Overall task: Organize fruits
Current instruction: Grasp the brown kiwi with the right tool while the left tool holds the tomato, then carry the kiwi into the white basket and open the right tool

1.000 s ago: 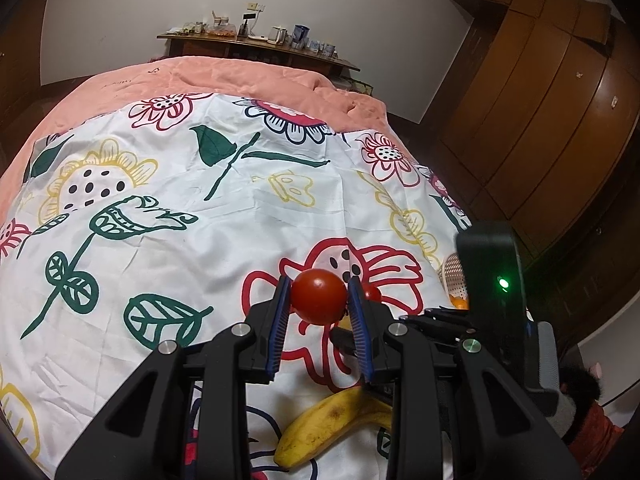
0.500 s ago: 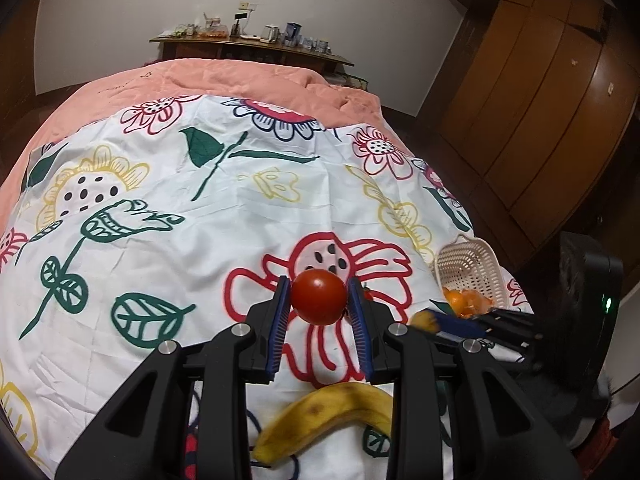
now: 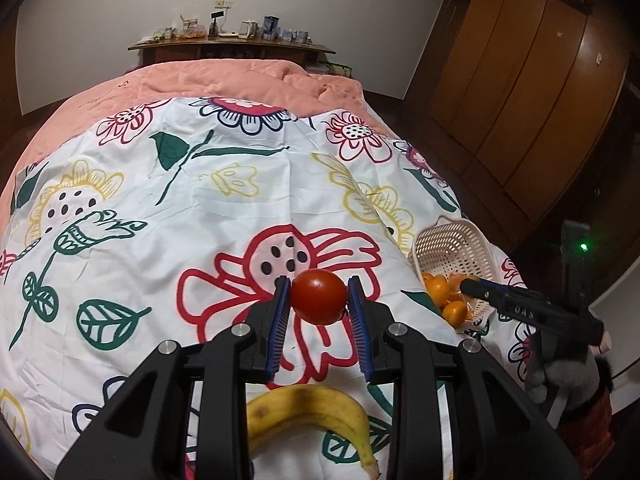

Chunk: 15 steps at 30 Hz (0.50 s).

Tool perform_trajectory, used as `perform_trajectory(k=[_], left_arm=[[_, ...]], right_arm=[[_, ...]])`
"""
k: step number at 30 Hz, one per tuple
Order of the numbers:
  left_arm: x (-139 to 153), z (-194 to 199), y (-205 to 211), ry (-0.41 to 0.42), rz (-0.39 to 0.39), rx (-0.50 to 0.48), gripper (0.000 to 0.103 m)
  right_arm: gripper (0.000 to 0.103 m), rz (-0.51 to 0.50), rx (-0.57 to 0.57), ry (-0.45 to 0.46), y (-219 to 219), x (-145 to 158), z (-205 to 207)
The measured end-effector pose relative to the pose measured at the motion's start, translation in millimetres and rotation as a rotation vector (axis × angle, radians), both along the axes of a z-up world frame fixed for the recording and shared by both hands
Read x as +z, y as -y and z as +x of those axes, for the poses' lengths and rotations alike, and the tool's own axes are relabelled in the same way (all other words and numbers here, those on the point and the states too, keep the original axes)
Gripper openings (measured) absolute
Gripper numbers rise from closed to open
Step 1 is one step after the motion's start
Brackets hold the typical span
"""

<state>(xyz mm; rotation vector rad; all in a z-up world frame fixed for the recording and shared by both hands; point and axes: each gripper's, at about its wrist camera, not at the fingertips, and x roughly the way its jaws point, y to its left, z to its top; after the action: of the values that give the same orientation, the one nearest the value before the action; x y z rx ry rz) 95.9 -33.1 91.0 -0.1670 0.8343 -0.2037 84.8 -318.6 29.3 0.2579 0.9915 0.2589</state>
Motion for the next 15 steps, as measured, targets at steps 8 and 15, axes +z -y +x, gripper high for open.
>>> perform_trajectory(k=[8,15], left_arm=[[-1.9,5.3,17.1,-0.013,0.023,-0.030,0.030],[-2.1,10.2,32.8,-0.019,0.045,-0.061,0.030]], right_arm=[[0.028,0.058,-0.069,-0.032,23.9,-15.2,8.8],[0.028,0.087,-0.089,-0.031,33.2,-17.8,7.6]])
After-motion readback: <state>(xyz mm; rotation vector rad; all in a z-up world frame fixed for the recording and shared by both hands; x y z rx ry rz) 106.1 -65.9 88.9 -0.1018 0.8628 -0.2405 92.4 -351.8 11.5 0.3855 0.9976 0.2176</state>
